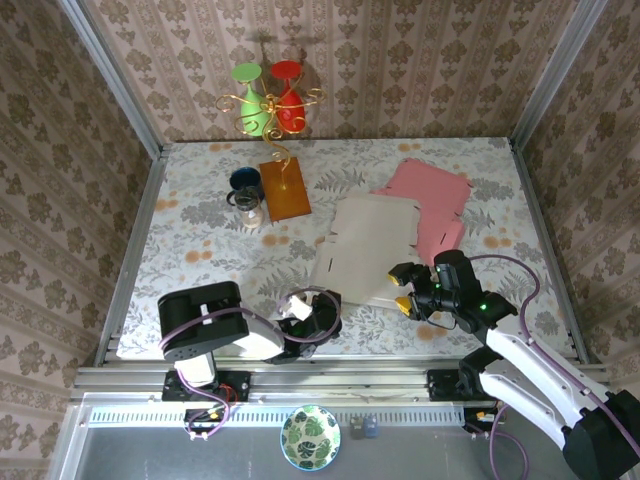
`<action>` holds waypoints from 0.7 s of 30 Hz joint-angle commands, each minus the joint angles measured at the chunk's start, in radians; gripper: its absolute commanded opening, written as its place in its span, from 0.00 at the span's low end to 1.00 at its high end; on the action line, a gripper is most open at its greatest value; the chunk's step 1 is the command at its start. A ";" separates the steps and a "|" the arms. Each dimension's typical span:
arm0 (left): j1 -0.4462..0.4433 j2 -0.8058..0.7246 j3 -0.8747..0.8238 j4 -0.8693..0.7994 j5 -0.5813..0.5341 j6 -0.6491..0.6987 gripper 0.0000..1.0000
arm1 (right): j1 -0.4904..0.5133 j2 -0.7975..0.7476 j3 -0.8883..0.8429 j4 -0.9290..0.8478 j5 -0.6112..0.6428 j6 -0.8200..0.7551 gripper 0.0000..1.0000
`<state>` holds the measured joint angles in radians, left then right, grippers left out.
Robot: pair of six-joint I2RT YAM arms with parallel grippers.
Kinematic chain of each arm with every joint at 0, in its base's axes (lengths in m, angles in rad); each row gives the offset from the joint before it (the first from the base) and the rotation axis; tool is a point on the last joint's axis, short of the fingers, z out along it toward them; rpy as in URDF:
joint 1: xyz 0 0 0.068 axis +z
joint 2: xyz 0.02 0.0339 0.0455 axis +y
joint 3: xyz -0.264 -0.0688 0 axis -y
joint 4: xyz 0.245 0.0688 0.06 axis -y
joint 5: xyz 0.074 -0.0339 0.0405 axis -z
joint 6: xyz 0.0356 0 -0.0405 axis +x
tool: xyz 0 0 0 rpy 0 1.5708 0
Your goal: Fold the paper box
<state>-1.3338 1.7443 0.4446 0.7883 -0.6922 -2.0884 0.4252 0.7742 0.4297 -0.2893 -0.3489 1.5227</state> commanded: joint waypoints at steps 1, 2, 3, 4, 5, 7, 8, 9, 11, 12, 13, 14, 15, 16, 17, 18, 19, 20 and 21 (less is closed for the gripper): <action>0.002 -0.042 -0.003 0.035 -0.057 -0.001 0.09 | -0.006 0.000 -0.003 -0.001 0.000 0.013 0.68; 0.002 -0.068 0.001 0.008 -0.067 0.013 0.06 | -0.006 -0.004 -0.001 -0.006 0.002 0.016 0.68; 0.002 -0.091 0.006 -0.021 -0.078 0.024 0.03 | -0.005 -0.007 0.002 -0.010 0.005 0.022 0.67; 0.003 -0.126 0.017 -0.058 -0.088 0.036 0.00 | -0.004 -0.015 0.007 -0.017 0.009 0.031 0.66; 0.004 -0.157 0.029 -0.098 -0.099 0.047 0.00 | -0.003 -0.026 0.013 -0.025 0.018 0.047 0.65; 0.008 -0.209 0.055 -0.167 -0.115 0.070 0.00 | 0.005 -0.056 0.029 -0.046 0.045 0.086 0.62; 0.013 -0.232 0.070 -0.200 -0.123 0.081 0.00 | 0.010 -0.076 0.039 -0.064 0.066 0.113 0.61; 0.016 -0.249 0.085 -0.221 -0.130 0.090 0.00 | 0.014 -0.093 0.049 -0.077 0.086 0.140 0.60; 0.025 -0.281 0.123 -0.271 -0.145 0.111 0.00 | 0.032 -0.129 0.076 -0.117 0.142 0.211 0.57; 0.032 -0.291 0.141 -0.292 -0.148 0.119 0.00 | 0.043 -0.142 0.092 -0.136 0.171 0.234 0.57; 0.038 -0.299 0.161 -0.311 -0.150 0.129 0.00 | 0.056 -0.151 0.115 -0.152 0.202 0.263 0.56; 0.046 -0.305 0.181 -0.321 -0.151 0.140 0.00 | 0.067 -0.154 0.136 -0.160 0.228 0.282 0.56; 0.053 -0.307 0.196 -0.322 -0.150 0.153 0.00 | 0.075 -0.153 0.154 -0.163 0.247 0.294 0.56; 0.061 -0.306 0.210 -0.321 -0.147 0.164 0.00 | 0.085 -0.146 0.174 -0.160 0.268 0.305 0.56; 0.066 -0.304 0.223 -0.320 -0.143 0.175 0.00 | 0.093 -0.136 0.191 -0.151 0.285 0.314 0.57; 0.072 -0.302 0.236 -0.316 -0.139 0.186 0.00 | 0.101 -0.120 0.206 -0.136 0.303 0.319 0.57; 0.078 -0.301 0.247 -0.311 -0.134 0.197 0.00 | 0.109 -0.101 0.223 -0.118 0.319 0.319 0.57; 0.083 -0.298 0.256 -0.308 -0.128 0.206 0.00 | 0.114 -0.082 0.233 -0.106 0.326 0.322 0.57; 0.089 -0.295 0.268 -0.304 -0.121 0.217 0.00 | 0.123 -0.058 0.241 -0.085 0.332 0.330 0.57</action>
<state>-1.2602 1.4532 0.6735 0.5156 -0.7975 -1.9316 0.5282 0.6704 0.6388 -0.3923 -0.1108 1.7962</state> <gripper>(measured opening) 0.051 0.568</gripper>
